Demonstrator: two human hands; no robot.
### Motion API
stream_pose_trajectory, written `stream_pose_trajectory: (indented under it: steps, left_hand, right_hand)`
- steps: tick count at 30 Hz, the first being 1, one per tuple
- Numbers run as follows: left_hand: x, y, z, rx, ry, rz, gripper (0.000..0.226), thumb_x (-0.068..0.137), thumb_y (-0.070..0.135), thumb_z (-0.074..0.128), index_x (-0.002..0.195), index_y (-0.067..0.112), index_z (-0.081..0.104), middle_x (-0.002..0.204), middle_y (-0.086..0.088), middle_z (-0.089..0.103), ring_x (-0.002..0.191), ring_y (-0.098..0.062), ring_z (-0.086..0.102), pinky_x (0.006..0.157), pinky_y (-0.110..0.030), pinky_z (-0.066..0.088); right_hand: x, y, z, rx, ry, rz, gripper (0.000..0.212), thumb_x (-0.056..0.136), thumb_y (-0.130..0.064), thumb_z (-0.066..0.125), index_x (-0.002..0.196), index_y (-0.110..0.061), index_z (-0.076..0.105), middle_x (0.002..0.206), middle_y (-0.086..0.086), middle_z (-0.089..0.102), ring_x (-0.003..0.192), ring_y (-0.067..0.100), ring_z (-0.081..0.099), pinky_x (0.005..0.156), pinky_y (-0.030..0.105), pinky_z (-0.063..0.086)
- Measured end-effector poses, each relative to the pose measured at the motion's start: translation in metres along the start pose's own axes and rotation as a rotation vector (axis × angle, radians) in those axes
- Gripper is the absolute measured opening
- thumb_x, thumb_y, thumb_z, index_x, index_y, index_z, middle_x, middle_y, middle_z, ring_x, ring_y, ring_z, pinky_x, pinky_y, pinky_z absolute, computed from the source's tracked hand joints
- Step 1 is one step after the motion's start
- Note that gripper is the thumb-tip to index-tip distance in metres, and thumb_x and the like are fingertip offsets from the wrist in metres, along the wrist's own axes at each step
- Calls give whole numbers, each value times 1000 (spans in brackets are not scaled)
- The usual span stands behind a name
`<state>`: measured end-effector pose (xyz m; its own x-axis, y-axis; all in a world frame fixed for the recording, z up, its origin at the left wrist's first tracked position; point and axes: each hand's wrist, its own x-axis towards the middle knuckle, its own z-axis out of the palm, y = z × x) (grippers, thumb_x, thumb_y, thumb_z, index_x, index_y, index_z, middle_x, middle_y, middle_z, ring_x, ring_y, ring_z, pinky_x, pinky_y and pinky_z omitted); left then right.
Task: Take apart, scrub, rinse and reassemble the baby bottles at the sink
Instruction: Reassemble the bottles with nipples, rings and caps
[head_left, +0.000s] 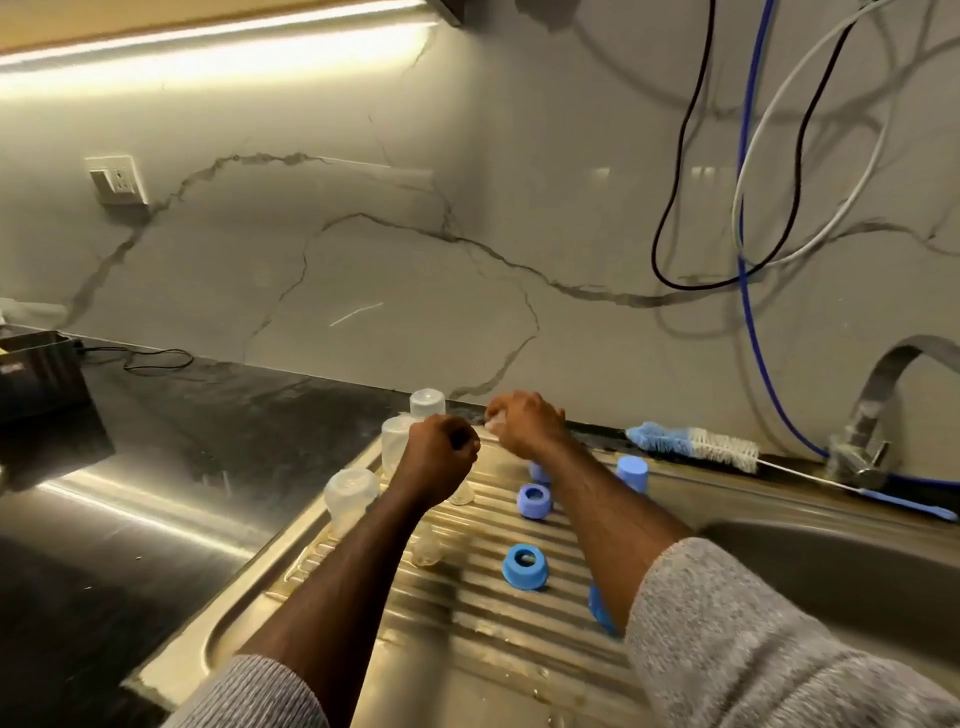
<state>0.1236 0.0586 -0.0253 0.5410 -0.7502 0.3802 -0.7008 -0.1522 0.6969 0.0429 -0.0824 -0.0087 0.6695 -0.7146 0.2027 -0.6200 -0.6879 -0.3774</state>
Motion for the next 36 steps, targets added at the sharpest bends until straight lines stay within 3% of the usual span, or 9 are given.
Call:
stream_pose_trajectory:
  steps: [3,7,13,20,23,26,28,31,36]
  left_hand:
    - [15,3,20,37,-35,-2,9,90,8,72,99,5,75,92,-10,75,88,-21,70,82,-33,57]
    - [33,10,57,135,-180,-43,32,90,15,75,121,9,70,114,-10,71,106,-24,66,93,-32,52]
    - [54,24,101,380,-301,-165,51,85,41,77,130,25,60,131,-1,61,121,-23,58,103,-46,48]
    - [64,27,124,493,-328,-200,36,74,45,84,91,23,61,103,-3,67,92,-20,60,94,-47,53]
    - [58,35,118,367,-144,-164,31,79,40,81,94,23,61,98,0,65,86,-19,55,83,-37,51]
    - [36,58,111,1,119,-91,37,79,29,85,101,14,58,89,2,61,80,-19,57,62,-28,42]
    - [11,78,112,-236,206,-23,34,74,17,87,95,12,61,84,3,67,76,-19,65,65,-29,51]
    - [-26,109,122,-378,146,62,33,71,15,90,95,14,67,85,4,72,78,-12,70,71,-27,56]
    - [-66,161,151,-433,-15,184,35,70,14,92,99,14,72,88,7,72,76,1,65,66,-10,48]
  right_hand:
    - [-13,22,-36,102,51,9,26,87,-35,64,111,-27,71,122,4,68,108,26,62,92,32,51]
    - [-41,62,-74,52,57,-45,20,88,-26,66,107,-25,74,114,5,69,102,22,62,83,24,44]
    - [-77,93,-93,130,98,-47,37,87,-21,70,121,-31,59,107,5,65,93,24,63,80,32,52]
    - [-114,105,-85,271,228,-6,24,87,-20,74,107,-16,63,93,0,66,84,20,64,78,36,56]
    - [-130,114,-81,351,231,-2,28,85,-16,77,111,-17,67,102,-1,68,89,14,64,82,29,56]
    - [-149,129,-76,536,268,45,28,84,-12,78,109,-21,69,102,-5,70,90,8,66,80,20,56]
    - [-162,145,-69,624,326,104,28,81,-12,81,103,-26,71,99,-7,73,89,7,69,79,23,57]
    - [-185,163,-64,686,372,193,26,80,-14,83,97,-29,72,94,-9,75,84,8,71,78,29,58]
    - [-222,186,-67,819,392,273,22,82,-11,81,99,-24,75,100,-5,76,93,10,72,89,38,59]
